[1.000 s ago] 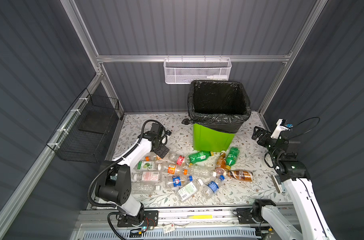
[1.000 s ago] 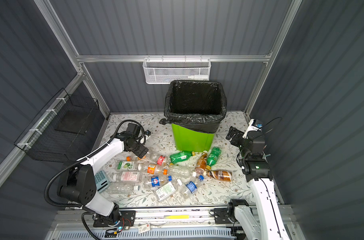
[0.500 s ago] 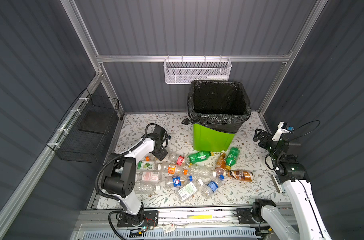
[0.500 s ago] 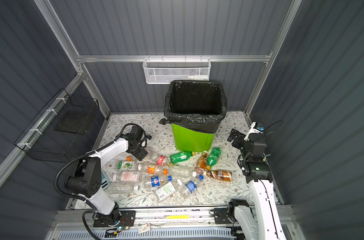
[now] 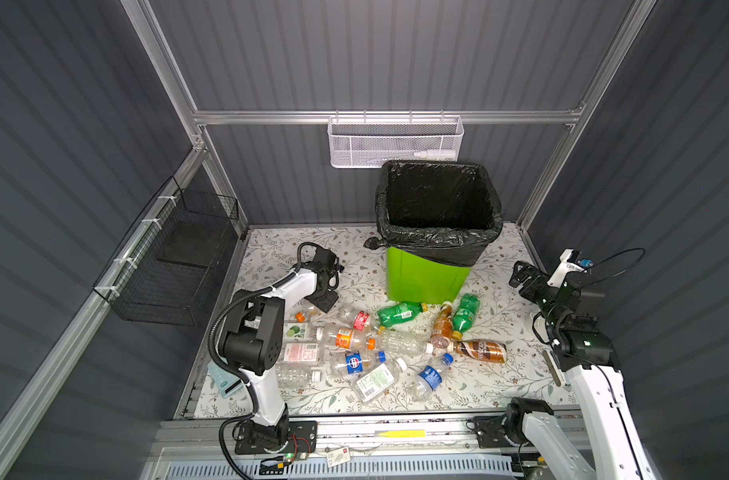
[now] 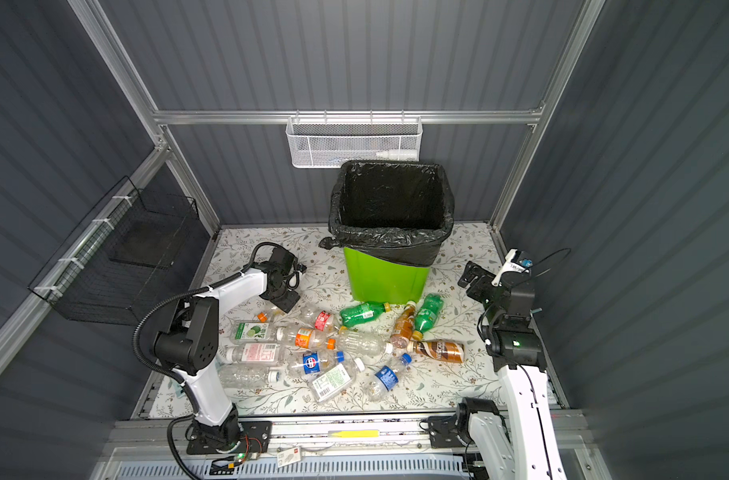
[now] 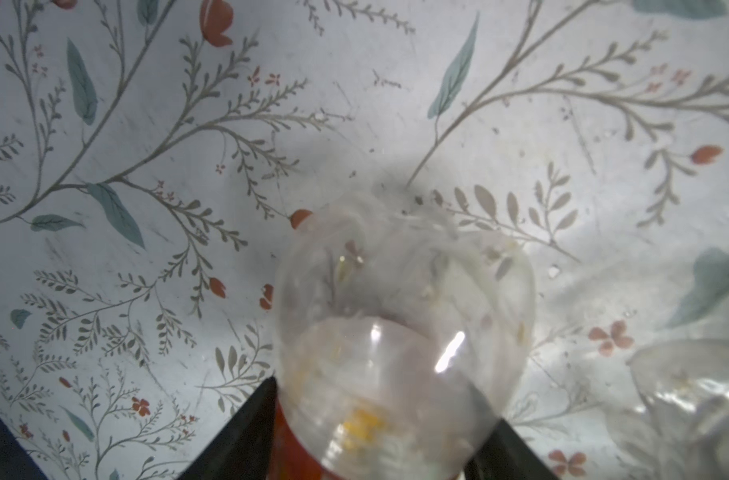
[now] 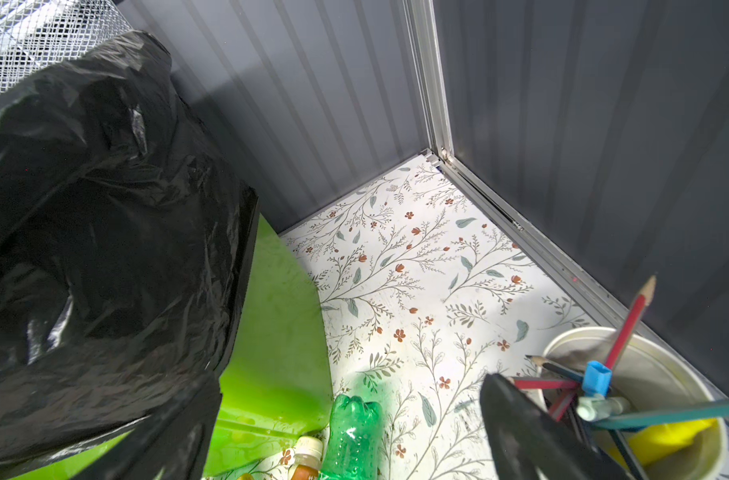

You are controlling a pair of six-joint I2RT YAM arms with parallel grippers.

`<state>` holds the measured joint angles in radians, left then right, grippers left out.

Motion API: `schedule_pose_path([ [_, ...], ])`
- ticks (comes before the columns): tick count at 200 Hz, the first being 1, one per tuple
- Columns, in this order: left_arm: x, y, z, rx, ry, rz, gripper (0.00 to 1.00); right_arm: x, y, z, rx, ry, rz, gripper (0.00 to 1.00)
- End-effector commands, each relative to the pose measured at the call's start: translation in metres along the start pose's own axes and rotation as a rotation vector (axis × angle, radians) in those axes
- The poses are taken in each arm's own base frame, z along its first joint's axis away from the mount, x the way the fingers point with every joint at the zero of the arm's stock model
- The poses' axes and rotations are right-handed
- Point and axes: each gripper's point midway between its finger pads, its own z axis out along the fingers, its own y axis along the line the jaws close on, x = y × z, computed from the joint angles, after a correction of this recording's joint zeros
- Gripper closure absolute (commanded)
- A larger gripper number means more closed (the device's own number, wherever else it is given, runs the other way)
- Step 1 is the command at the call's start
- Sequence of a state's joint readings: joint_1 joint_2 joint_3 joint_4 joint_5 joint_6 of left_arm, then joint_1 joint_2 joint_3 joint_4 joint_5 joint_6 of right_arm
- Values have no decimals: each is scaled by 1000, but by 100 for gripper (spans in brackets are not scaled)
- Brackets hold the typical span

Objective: Throw the plastic bottles in the bin
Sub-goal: 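Lift the clear red-labelled bottle high with the left gripper toward the bin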

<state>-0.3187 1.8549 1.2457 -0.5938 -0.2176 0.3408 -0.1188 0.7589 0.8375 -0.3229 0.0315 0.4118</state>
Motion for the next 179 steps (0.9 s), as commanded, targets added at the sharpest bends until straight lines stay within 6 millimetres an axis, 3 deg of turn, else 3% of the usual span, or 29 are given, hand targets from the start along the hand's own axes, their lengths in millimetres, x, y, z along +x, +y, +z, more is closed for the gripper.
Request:
schedule_pose_path([
  [1, -7, 4, 1, -1, -14, -26, 41, 2, -4, -2, 9, -3, 9, 1],
  [45, -24, 14, -12, -24, -96, -83, 54, 3, -6, -3, 9, -2, 17, 1],
  [62, -38, 28, -31, -68, -165, -132, 60, 2, -6, -3, 8, -5, 18, 1],
  [79, -58, 46, -67, -118, -269, -185, 61, 0, -6, -4, 8, -9, 18, 1],
  [98, -82, 73, -126, -194, -443, -277, 64, -2, -6, -6, 11, -18, 18, 1],
  [126, -112, 102, -252, -234, -845, -420, 62, -10, -7, -11, 17, -49, 20, 1],
  [147, -117, 114, -339, -224, -1137, -510, 59, -17, -8, -16, 20, -81, 29, 1],
  [149, -119, 118, -359, -226, -1188, -520, 59, -17, -8, -16, 20, -83, 29, 1],
  [154, -120, 120, -381, -216, -1259, -533, 58, -18, -7, -17, 18, -89, 33, 1],
  [179, -130, 118, -456, -86, -1530, -564, 57, -22, -7, -19, 13, -113, 57, 1],
])
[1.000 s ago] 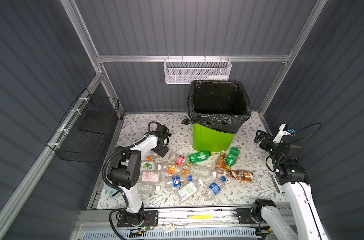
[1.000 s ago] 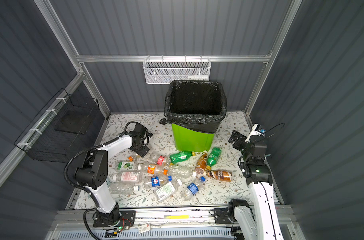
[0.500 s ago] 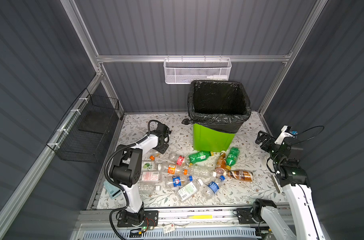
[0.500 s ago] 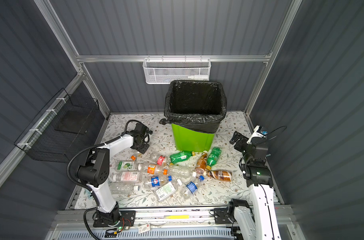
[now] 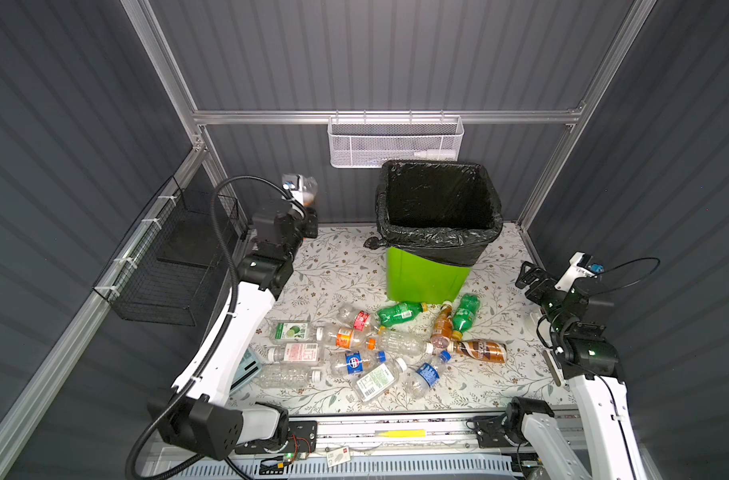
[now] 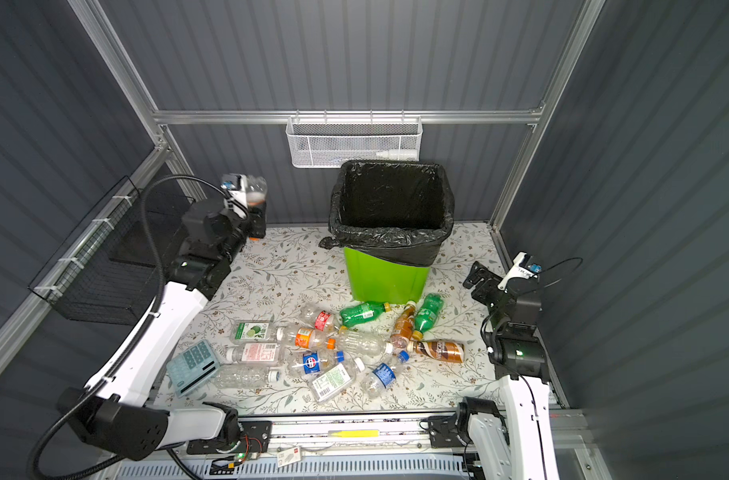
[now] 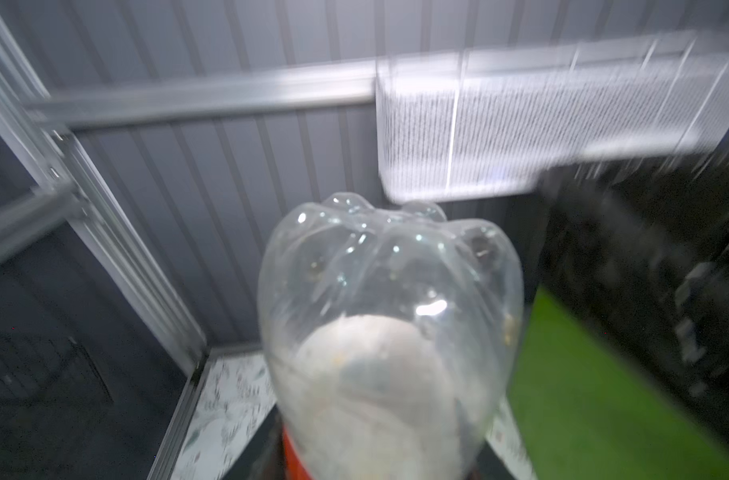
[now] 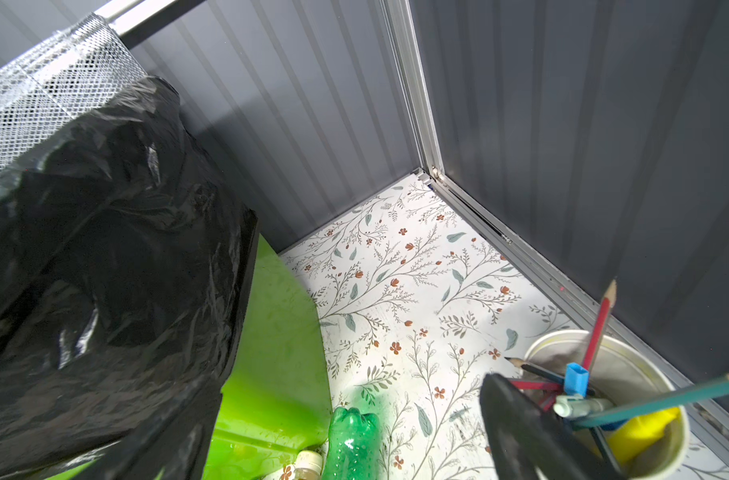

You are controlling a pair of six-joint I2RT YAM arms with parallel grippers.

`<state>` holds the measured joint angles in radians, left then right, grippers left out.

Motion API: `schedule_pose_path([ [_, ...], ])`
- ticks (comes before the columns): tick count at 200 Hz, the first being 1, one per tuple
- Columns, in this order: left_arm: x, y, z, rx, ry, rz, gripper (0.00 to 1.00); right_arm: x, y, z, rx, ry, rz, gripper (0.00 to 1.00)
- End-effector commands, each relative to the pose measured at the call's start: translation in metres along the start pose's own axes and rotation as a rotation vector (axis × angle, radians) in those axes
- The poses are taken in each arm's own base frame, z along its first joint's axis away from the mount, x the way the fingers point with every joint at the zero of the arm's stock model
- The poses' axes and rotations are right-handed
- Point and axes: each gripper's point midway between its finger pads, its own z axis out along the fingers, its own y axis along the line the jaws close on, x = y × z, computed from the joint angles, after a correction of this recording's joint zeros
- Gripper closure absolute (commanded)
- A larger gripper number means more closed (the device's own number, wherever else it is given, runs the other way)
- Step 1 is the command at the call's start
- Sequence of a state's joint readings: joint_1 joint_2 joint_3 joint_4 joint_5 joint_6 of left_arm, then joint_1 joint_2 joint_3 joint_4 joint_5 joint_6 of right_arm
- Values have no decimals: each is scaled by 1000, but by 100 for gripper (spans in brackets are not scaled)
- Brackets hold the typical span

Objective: Throw the plastic bottles in the bin
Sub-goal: 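Lift the clear red-labelled bottle high with the left gripper toward the bin, then release the clear bottle over the bin with the left gripper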

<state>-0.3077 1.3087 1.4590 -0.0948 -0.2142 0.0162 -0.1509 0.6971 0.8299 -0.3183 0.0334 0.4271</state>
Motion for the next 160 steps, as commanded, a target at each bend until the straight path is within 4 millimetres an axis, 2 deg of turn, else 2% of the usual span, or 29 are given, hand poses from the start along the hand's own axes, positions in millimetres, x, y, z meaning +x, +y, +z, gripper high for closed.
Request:
schedule_pose_path([
  [1, -75, -15, -10, 126, -260, -181, 57, -9, -2, -3, 7, -47, 30, 1],
  [18, -108, -33, -9, 259, -361, -271, 56, -11, 0, -4, -5, -54, 43, 1],
  [35, -123, -68, 7, 433, -357, -331, 56, -9, 5, -2, -31, -48, 54, 1],
  [42, -122, -92, 18, 505, -317, -335, 55, -8, 7, -2, -47, -40, 54, 1],
  [48, -119, -123, 25, 574, -271, -310, 53, -7, 10, -1, -59, -31, 52, 1],
  [58, -101, -185, 30, 691, -159, -217, 47, -4, 15, 1, -84, -6, 47, 1],
  [66, -91, -226, 26, 775, -86, -138, 41, -1, 19, 2, -102, 19, 39, 1],
  [67, -91, -228, 25, 780, -83, -130, 40, -1, 19, 2, -104, 21, 38, 1],
  [69, -80, -239, 27, 797, -47, -112, 39, 0, 20, 3, -108, 29, 34, 1],
  [75, -79, -253, 25, 816, -22, -82, 32, 2, 21, 3, -108, 47, 26, 1],
  [83, -76, -256, 30, 796, 3, -81, 20, 3, 17, 3, -84, 67, 22, 1],
  [96, -79, -244, 37, 711, -21, -93, 1, 2, 10, 1, -37, 65, 19, 1],
  [105, -84, -233, 34, 666, -85, -103, 0, 0, 7, -2, -24, 50, 19, 1],
  [121, -96, -211, 17, 603, -218, -135, 0, -1, 5, -6, -21, 34, 34, 1],
  [132, -100, -199, 10, 562, -243, -140, 0, 2, 7, -7, -32, 41, 46, 1],
  [157, -89, -189, 8, 509, -210, -103, 0, 12, 8, -3, -49, 76, 71, 1],
  [160, -87, -187, 8, 500, -205, -101, 0, 18, 6, -3, -40, 101, 76, 1],
])
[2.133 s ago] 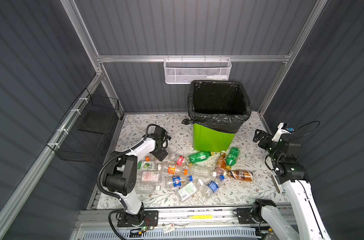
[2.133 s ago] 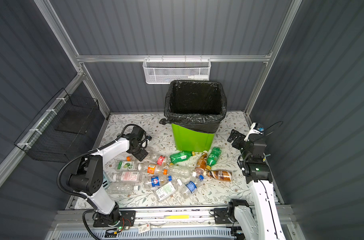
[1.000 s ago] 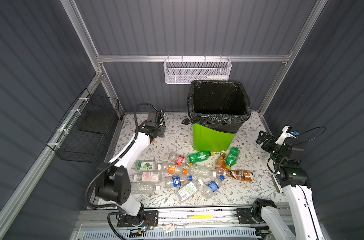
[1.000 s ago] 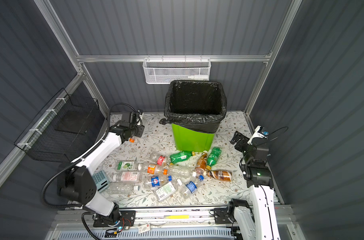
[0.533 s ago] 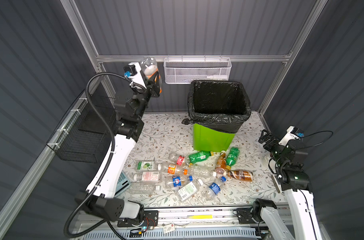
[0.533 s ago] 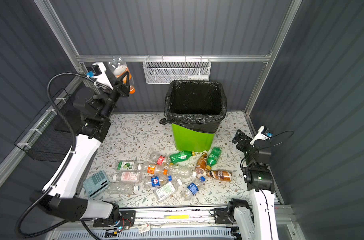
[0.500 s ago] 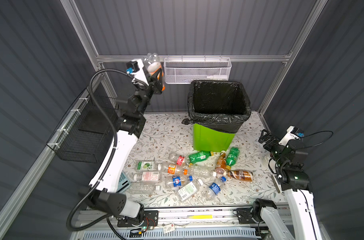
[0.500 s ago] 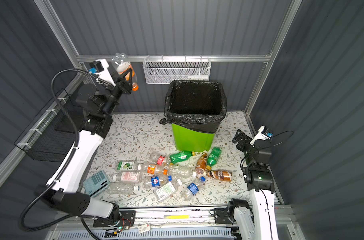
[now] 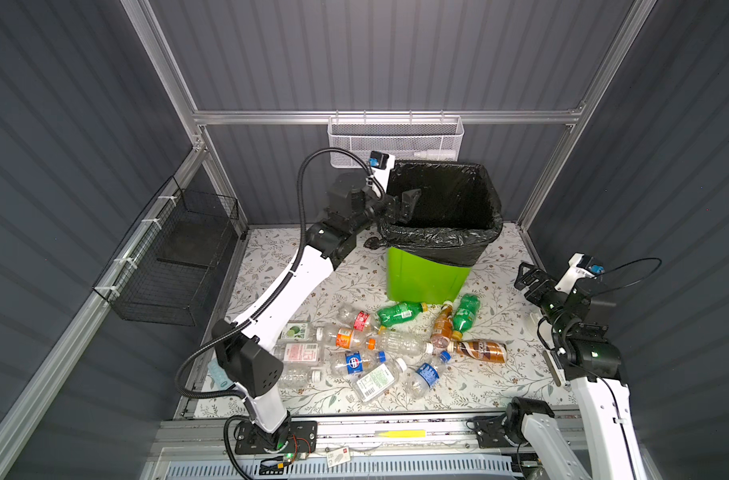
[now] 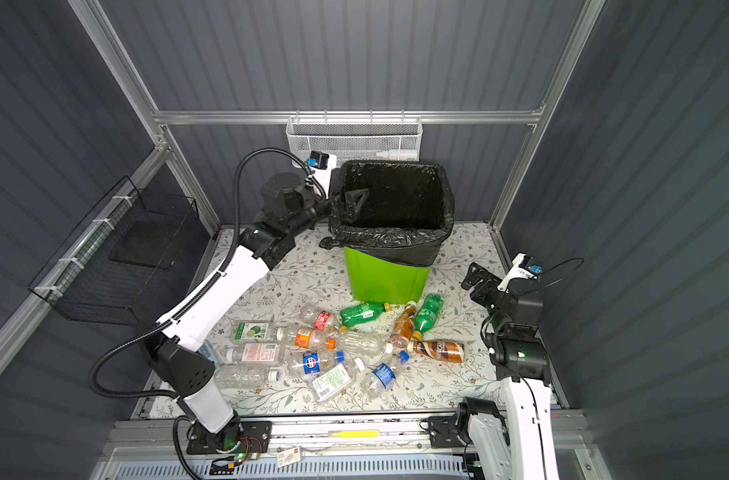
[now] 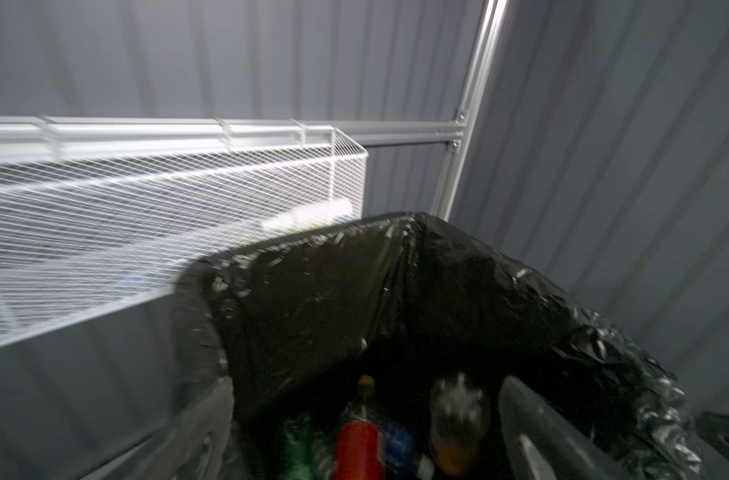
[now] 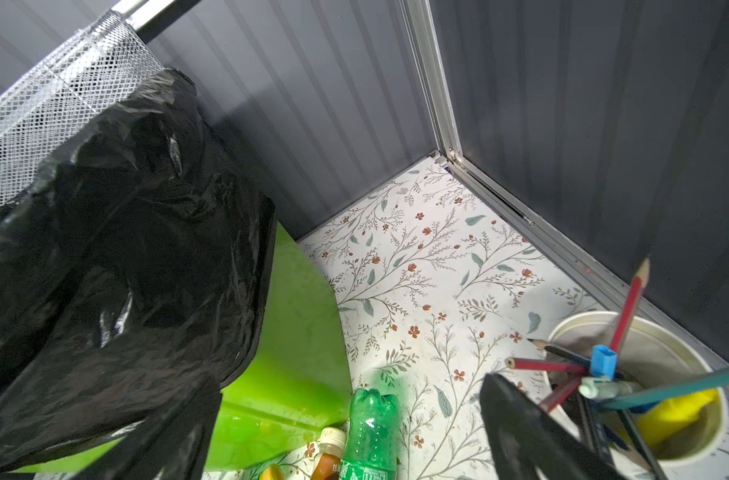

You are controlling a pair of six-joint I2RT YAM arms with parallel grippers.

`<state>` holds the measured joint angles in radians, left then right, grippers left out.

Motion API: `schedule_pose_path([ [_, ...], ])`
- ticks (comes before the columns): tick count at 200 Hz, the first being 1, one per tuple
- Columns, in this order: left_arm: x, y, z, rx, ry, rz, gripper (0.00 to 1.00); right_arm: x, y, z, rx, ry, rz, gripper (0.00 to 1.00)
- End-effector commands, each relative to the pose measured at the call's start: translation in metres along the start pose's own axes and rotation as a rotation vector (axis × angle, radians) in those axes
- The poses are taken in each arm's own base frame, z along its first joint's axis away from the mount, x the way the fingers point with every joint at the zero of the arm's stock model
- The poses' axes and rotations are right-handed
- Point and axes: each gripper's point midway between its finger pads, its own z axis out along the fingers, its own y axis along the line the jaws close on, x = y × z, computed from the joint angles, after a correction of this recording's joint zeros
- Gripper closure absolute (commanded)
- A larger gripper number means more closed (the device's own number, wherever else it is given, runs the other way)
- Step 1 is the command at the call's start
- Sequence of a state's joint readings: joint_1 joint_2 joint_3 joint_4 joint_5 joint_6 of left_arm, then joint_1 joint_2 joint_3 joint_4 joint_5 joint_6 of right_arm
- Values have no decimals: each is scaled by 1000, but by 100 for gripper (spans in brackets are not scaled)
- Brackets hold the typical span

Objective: Throw the plastic bottles in the bin
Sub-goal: 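Release the clear bottle over the bin with the left gripper, then lower the left gripper beside the bin while the right gripper grasps a blue-capped bottle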

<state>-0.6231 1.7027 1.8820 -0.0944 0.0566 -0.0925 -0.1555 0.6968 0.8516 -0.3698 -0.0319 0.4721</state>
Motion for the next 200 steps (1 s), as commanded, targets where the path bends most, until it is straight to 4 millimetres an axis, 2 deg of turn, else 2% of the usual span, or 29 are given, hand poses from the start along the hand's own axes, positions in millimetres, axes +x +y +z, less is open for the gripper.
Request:
schedule_pose_path([
  [1, -62, 6, -37, -77, -189, 60, 0, 12, -3, 1, 4, 52, 33, 1],
  [35, -29, 28, -48, -195, -131, 78, 0, 37, -17, 1, 66, 137, 117, 1],
  [72, -1, 51, -67, -329, -73, 115, 0, 86, -33, -7, 124, 272, 301, 1],
  [112, 34, 72, -75, -421, 20, 130, 0, 139, -47, -20, 196, 391, 470, 1],
  [156, 68, 85, -75, -467, 108, 117, 0, 183, -52, -32, 249, 509, 531, 1],
  [171, 69, 86, -76, -473, 113, 116, 0, 197, -51, -31, 253, 547, 534, 1],
  [173, 82, 88, -75, -475, 140, 119, 0, 198, -50, -31, 251, 549, 534, 1],
  [175, 87, 88, -75, -476, 149, 120, 0, 201, -50, -30, 252, 557, 534, 1],
  [200, 98, 94, -81, -509, 174, 128, 0, 218, -43, -29, 247, 612, 509, 1],
])
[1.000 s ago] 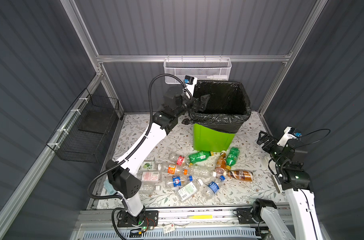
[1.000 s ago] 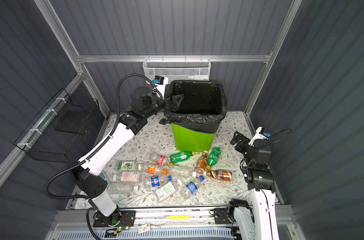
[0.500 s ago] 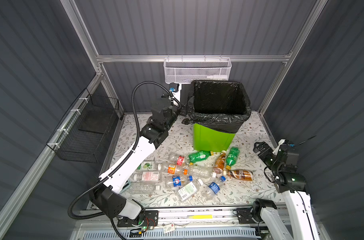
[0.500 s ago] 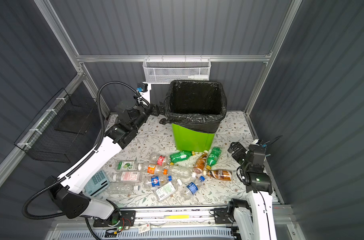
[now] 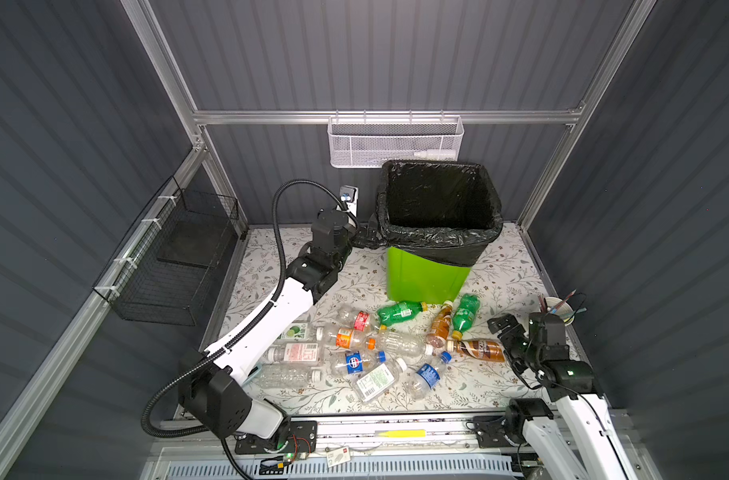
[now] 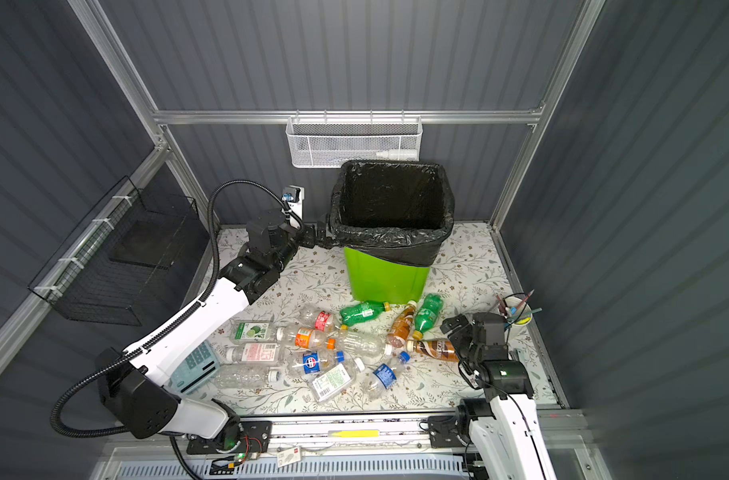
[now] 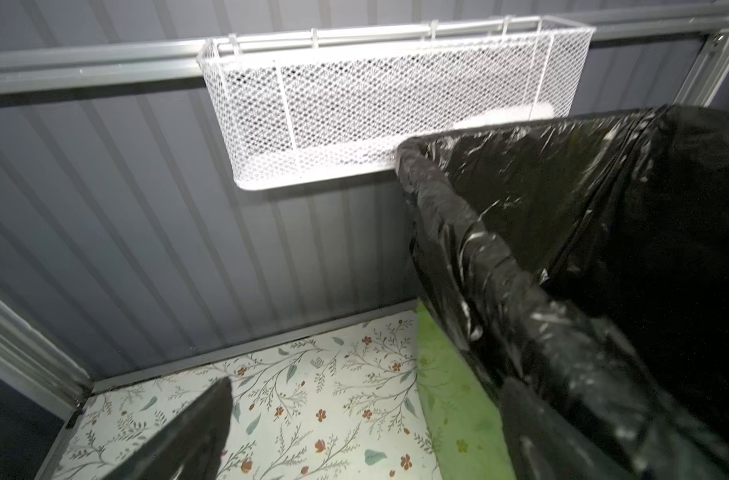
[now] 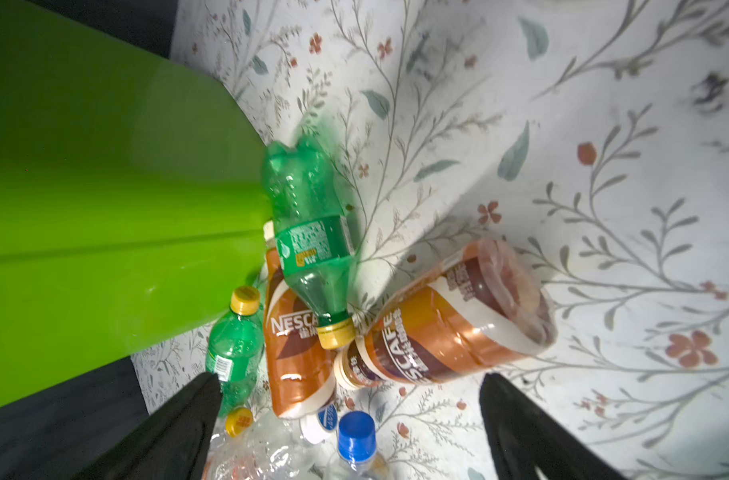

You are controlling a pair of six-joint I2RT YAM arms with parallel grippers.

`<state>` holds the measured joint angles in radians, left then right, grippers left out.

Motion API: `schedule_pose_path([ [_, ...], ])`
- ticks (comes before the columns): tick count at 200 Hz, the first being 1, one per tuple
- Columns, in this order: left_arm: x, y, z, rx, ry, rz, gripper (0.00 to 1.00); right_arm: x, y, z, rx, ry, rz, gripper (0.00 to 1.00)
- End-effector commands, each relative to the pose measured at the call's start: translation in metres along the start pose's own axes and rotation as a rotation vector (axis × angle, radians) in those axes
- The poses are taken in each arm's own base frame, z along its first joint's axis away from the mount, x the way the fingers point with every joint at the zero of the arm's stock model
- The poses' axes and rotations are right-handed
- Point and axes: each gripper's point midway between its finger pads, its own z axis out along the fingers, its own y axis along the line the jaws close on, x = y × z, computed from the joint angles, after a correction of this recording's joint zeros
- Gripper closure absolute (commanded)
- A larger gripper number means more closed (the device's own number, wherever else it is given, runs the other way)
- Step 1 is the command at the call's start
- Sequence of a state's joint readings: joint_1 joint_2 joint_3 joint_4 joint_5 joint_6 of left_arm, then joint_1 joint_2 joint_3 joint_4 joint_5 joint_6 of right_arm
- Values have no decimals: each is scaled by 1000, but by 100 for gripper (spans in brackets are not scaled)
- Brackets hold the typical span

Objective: Throw the plastic bottles in the bin
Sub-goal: 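Lower the left gripper beside the bin while the right gripper grasps a blue-capped bottle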

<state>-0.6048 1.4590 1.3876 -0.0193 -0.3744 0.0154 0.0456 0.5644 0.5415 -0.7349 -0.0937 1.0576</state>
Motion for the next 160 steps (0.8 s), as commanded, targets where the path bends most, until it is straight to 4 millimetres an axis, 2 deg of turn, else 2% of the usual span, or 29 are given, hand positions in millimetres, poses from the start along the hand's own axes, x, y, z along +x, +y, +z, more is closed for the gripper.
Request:
schedule_pose_path([
  [1, 8, 14, -8, -55, 19, 5, 0, 15, -7, 8, 39, 46, 21, 1],
  [45, 27, 21, -10, -89, 65, 19, 0, 51, 1, 17, 48, 165, -108, 1],
  [128, 40, 25, -13, -105, 91, 16, 0, 138, 11, 27, 19, 385, -234, 5],
  [160, 44, 26, -15, -107, 103, 26, 0, 165, 5, 29, 41, 473, -282, 6],
])
